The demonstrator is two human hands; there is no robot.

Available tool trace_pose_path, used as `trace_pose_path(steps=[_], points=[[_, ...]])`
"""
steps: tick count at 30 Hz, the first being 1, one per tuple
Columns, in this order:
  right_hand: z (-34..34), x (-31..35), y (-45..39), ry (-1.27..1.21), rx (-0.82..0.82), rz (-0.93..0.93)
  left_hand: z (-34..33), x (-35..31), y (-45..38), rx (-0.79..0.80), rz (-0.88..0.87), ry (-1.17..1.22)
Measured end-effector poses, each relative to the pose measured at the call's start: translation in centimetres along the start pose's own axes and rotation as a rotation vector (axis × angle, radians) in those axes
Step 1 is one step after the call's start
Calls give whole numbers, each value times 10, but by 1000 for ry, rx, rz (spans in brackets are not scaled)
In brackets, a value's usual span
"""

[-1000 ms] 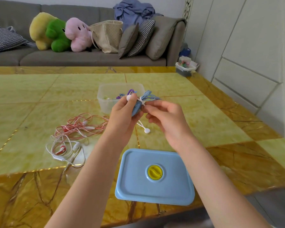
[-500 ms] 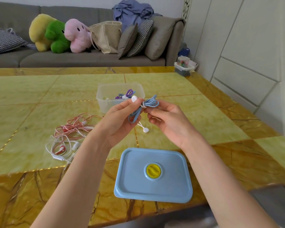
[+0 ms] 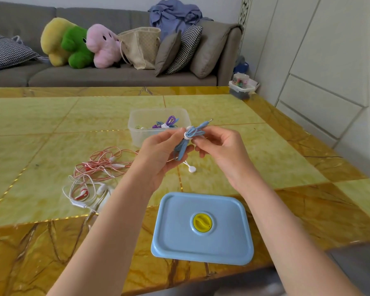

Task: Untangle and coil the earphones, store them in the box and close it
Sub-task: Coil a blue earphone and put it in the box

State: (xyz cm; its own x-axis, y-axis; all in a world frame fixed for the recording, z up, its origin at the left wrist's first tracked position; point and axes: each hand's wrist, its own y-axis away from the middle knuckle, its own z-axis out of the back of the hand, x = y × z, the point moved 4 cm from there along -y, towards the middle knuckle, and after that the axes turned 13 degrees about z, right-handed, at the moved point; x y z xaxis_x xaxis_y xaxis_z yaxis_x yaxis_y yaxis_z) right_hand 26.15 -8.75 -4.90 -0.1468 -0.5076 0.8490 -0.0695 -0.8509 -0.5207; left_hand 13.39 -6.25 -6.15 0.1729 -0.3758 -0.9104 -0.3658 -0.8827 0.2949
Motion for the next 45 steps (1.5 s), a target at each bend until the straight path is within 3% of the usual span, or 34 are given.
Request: trace_pose_path(steps=[5,15,24,26,30,36,45], points=[[-2,3,1,-48,-42,-25,5,3,-1,-87,74,-56],[-1,1,-1,17,42,-42,8,7,-1,34,242,-18],[9,-6,-1,-119,-108,-186,1,-1,3,127,110,-168],[8,-6,-1,-14,-65,-165,0,1,2,54,57,-313],[2,-4,-1,165,8,-134,-2,3,-3,-96,-43,-357],[3,-4,0,50,-69,-184,0,-1,-9,-188,-132,-341],[4,-6,0,147,-61,-161,2,2,-6,-113,-51,-425]])
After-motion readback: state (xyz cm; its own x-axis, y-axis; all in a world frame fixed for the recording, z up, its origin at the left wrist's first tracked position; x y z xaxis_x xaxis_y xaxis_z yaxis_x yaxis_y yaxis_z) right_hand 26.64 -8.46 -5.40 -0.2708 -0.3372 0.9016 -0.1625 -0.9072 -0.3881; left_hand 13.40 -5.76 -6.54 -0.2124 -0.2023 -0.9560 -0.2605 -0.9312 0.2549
